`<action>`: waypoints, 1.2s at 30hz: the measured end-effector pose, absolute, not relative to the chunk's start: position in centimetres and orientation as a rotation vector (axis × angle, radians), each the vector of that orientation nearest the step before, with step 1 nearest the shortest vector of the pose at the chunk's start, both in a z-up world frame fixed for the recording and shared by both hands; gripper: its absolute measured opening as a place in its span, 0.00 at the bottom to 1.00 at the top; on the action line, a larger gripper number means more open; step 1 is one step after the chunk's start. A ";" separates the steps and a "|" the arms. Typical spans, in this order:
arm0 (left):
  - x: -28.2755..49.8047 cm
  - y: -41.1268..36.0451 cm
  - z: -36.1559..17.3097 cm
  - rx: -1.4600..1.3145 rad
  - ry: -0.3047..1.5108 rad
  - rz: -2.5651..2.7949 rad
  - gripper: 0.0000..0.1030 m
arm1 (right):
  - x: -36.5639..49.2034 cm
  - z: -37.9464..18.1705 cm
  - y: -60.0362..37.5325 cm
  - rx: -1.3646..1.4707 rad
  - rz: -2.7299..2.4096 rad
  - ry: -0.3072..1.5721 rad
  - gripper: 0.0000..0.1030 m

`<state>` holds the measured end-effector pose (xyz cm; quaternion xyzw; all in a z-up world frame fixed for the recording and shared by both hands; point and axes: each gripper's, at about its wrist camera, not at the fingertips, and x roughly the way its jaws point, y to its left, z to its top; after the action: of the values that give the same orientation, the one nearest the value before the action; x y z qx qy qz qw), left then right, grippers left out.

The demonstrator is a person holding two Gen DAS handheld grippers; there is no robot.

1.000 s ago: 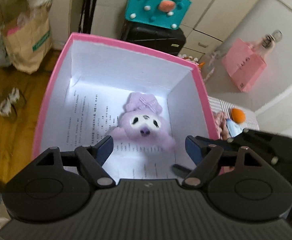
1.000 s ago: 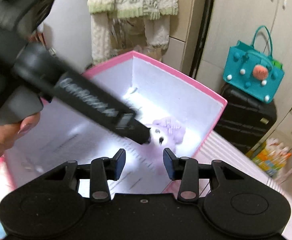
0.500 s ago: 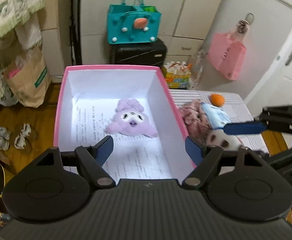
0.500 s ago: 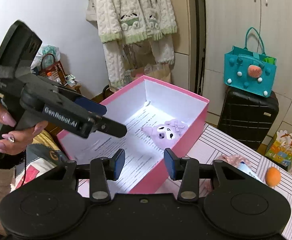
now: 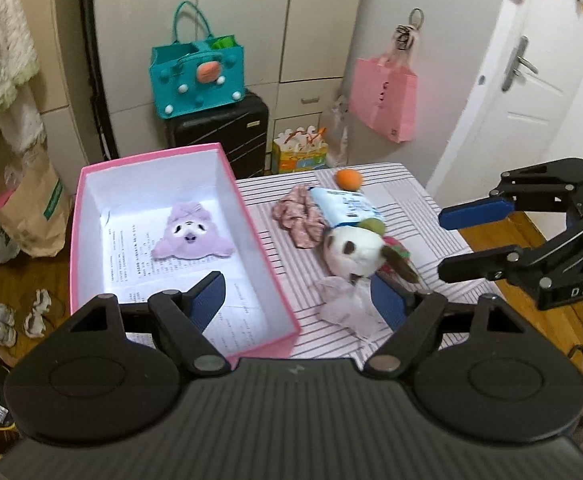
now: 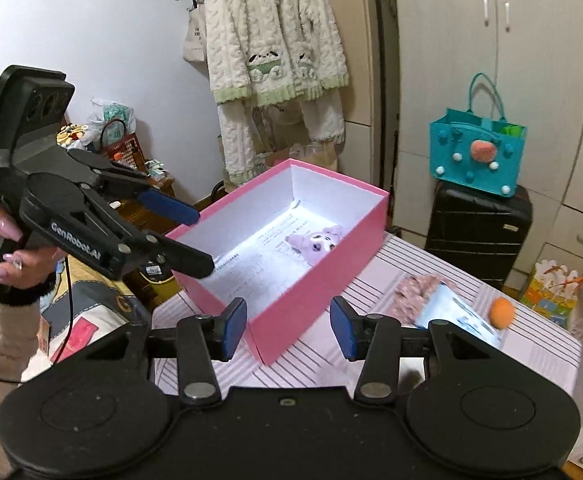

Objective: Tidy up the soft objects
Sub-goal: 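Move the left tool to the white-and-brown plush dog and grasp it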

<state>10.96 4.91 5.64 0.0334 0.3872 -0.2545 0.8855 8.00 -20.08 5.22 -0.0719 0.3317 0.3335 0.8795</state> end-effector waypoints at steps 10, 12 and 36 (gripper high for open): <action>7.8 0.4 5.6 0.151 0.781 -0.645 0.77 | 4.9 2.4 -25.1 -0.143 0.606 0.714 0.54; 7.5 -0.6 5.0 0.165 0.786 -0.664 0.77 | 4.8 1.6 -26.2 -0.129 0.593 0.731 0.54; 12.4 -9.2 -2.7 0.165 0.820 -0.707 0.77 | 10.4 -7.5 -31.4 -0.176 0.566 0.793 0.59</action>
<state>12.43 -9.20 -2.68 0.0784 0.3896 -0.3362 0.8538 10.41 -31.35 -7.45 -0.0844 0.3806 0.2718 0.8799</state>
